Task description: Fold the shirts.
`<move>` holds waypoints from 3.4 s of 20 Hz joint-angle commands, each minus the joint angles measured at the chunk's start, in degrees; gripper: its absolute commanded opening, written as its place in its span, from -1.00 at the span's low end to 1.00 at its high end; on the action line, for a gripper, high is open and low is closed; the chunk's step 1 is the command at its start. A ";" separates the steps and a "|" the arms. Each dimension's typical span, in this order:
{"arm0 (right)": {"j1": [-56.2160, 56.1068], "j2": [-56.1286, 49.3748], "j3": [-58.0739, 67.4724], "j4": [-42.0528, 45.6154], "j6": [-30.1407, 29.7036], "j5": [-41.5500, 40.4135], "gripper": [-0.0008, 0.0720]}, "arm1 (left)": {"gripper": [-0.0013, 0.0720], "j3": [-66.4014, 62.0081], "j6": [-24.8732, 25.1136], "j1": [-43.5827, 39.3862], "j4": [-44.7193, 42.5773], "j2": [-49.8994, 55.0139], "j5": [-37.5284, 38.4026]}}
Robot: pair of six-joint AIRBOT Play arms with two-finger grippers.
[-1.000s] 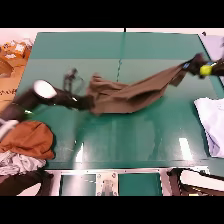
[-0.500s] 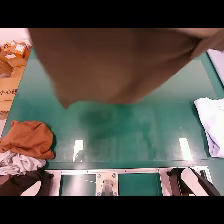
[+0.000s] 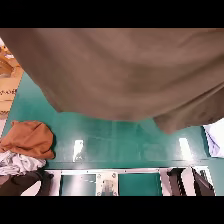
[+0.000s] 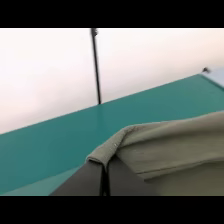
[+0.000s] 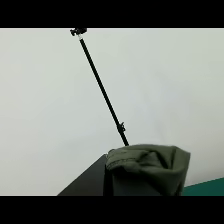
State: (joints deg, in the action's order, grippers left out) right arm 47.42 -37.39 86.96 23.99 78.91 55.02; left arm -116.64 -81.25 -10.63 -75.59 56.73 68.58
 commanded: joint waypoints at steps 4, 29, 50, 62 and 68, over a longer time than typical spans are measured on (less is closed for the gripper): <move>-14.67 -10.97 -11.47 -0.13 -10.64 -6.08 -0.93 | -0.91 4.98 -1.27 0.07 -5.18 12.15 -2.58; -9.29 -56.13 -23.37 19.12 -18.82 16.90 0.32 | 0.64 -0.90 -2.25 9.99 5.33 51.04 17.29; -14.64 -55.25 -26.49 23.63 -14.97 10.60 -0.93 | 0.63 30.95 -7.21 11.28 7.02 50.75 23.34; -14.71 -55.25 -27.47 23.43 -15.98 10.40 -0.93 | -0.90 33.46 -5.27 4.76 13.31 50.69 18.47; -14.67 -51.98 -27.45 23.19 -15.89 11.82 -0.93 | -0.91 33.48 -5.29 5.01 4.15 44.33 20.11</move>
State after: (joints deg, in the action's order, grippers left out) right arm 32.77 -91.24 59.51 47.44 62.98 66.17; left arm -83.07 -86.65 -5.63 -68.77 104.42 86.83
